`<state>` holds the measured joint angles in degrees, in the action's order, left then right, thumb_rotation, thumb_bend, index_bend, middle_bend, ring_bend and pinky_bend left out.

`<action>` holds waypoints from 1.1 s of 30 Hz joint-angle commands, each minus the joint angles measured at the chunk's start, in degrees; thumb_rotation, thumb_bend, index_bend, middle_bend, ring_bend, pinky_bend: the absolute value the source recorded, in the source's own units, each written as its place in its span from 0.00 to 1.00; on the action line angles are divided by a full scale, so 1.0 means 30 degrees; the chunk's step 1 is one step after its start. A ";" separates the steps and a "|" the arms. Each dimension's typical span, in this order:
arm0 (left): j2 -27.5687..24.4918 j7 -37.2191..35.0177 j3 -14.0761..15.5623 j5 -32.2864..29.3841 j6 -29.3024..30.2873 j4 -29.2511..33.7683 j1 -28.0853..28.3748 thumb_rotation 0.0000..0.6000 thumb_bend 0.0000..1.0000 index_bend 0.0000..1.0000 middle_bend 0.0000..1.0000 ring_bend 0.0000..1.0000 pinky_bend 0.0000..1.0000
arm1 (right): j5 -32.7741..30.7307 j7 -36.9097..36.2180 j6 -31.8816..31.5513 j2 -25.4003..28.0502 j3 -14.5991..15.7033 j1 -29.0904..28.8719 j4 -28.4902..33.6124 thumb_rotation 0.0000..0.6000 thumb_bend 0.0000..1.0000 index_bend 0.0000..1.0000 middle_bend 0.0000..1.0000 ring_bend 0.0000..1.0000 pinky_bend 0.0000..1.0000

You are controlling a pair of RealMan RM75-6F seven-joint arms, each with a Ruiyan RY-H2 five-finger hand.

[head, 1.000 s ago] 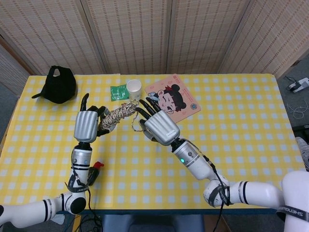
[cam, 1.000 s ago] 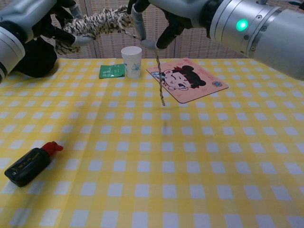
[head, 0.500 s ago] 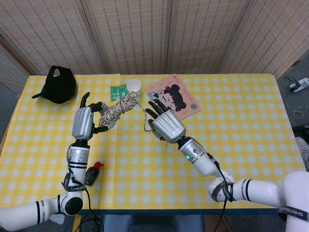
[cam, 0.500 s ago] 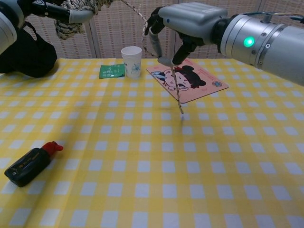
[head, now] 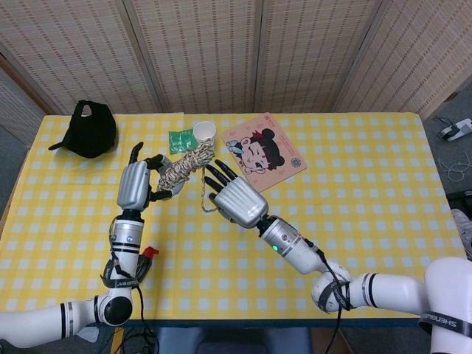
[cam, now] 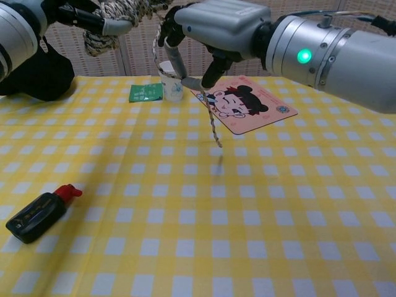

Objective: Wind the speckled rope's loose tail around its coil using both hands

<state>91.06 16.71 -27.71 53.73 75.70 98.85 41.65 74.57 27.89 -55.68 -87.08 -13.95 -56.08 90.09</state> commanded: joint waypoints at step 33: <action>-0.0461 0.0976 0.0587 -0.1522 -0.0969 -0.1249 0.0607 0.97 0.29 0.76 0.76 0.51 0.00 | 0.4012 -0.5864 -0.0001 0.3039 0.0895 0.0104 0.0885 1.00 0.59 0.66 0.19 0.00 0.00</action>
<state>89.62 19.53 -26.03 49.25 72.86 95.17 43.39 86.40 10.60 -55.44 -77.90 -11.20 -55.86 92.98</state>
